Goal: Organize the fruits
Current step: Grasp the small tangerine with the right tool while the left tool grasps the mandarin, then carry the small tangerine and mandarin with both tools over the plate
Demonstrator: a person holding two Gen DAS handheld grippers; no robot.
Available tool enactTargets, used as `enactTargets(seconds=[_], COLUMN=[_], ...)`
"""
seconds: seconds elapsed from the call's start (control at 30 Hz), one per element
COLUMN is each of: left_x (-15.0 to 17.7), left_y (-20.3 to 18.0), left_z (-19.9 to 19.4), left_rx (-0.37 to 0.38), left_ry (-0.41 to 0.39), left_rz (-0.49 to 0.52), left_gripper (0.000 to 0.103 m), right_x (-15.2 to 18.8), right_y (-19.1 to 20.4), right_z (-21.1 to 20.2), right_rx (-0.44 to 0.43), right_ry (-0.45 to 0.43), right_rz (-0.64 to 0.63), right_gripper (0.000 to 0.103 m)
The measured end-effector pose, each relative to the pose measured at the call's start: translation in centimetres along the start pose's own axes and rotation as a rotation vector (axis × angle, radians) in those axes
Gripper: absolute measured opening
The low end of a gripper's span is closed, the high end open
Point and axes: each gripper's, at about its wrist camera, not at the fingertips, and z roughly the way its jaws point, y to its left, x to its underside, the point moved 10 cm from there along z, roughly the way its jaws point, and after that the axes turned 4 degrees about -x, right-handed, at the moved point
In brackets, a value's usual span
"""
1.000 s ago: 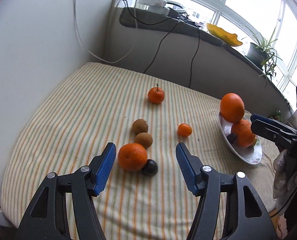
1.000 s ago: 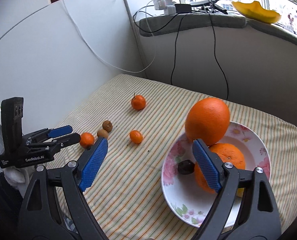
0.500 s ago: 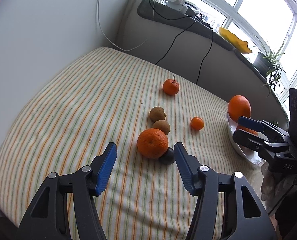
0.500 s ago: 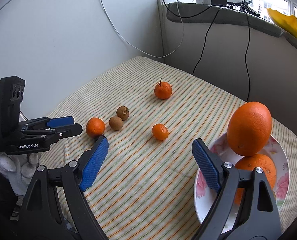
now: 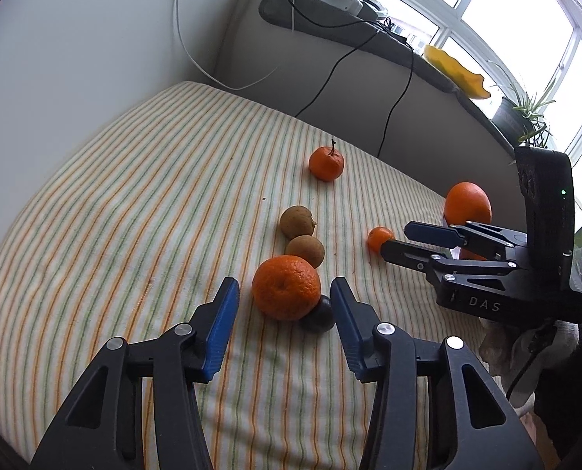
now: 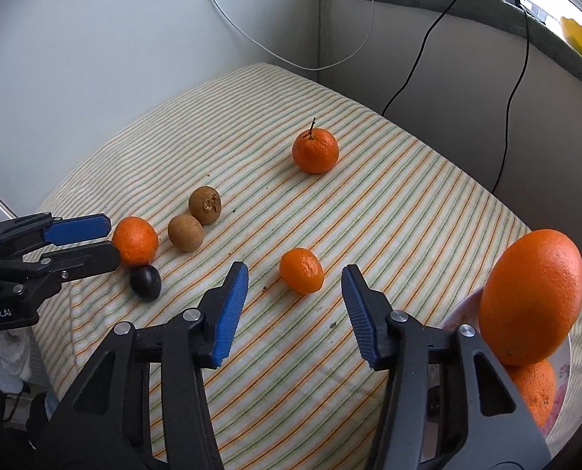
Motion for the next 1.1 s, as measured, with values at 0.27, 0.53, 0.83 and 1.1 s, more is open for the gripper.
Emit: enactTargets(seconds=[0.27,0.53,0.83,1.1], left_x=[0.2,0.2,0.0,-0.3], left_y=[-0.1,0.0,-0.1,-0.2], left_z=[1.1,1.5,1.5,0.6], left_rx=[0.015,0.009,0.004,0.008], left_ry=[0.029,0.032,0.025,0.007], left_rz=[-0.008,-0.014,-0.008,-0.008], left_gripper=[0.039,0.038,0.038,0.038], right_x=[-0.2,-0.2,-0.4,-0.6], right_y=[-0.3,-0.3,-0.6,-0.1], right_z=[1.5,2.9,3.0,0.7], right_rx=[0.012,0.014,0.001,-0.033], right_ry=[0.034,0.076,0.064,0.003], right_rz=[-0.007,-0.021,-0.007,0.013], right_gripper=[0.046,0.029,0.027,0.027])
